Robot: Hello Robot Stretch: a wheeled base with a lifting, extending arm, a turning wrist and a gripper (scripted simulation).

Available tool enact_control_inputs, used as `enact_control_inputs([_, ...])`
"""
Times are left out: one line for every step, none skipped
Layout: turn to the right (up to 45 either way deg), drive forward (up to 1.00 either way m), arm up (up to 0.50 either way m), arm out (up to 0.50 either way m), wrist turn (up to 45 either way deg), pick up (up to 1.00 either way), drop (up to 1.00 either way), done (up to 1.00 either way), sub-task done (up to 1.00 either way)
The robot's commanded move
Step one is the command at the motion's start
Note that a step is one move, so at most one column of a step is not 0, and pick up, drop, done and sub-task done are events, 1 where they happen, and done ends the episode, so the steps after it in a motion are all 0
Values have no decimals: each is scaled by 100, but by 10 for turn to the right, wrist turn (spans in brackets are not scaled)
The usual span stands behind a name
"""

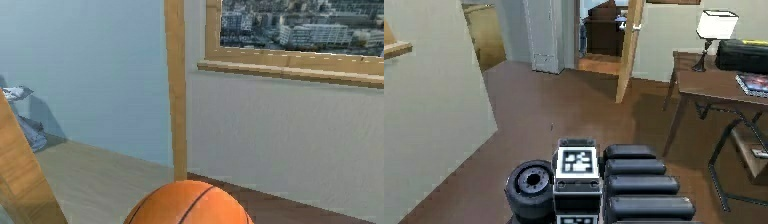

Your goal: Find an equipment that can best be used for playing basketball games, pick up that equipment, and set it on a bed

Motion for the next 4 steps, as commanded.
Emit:
enact_control_inputs([-30, 0, 0, 0, 0, 0, 0, 0, 0])
enact_control_inputs([90, 0, 0, 0, 0, 0, 0, 0, 0])
enact_control_inputs([0, 30, 0, 0, 0, 0, 0, 0, 0])
enact_control_inputs([-90, 0, 0, 0, 0, 0, 0, 0, 0])
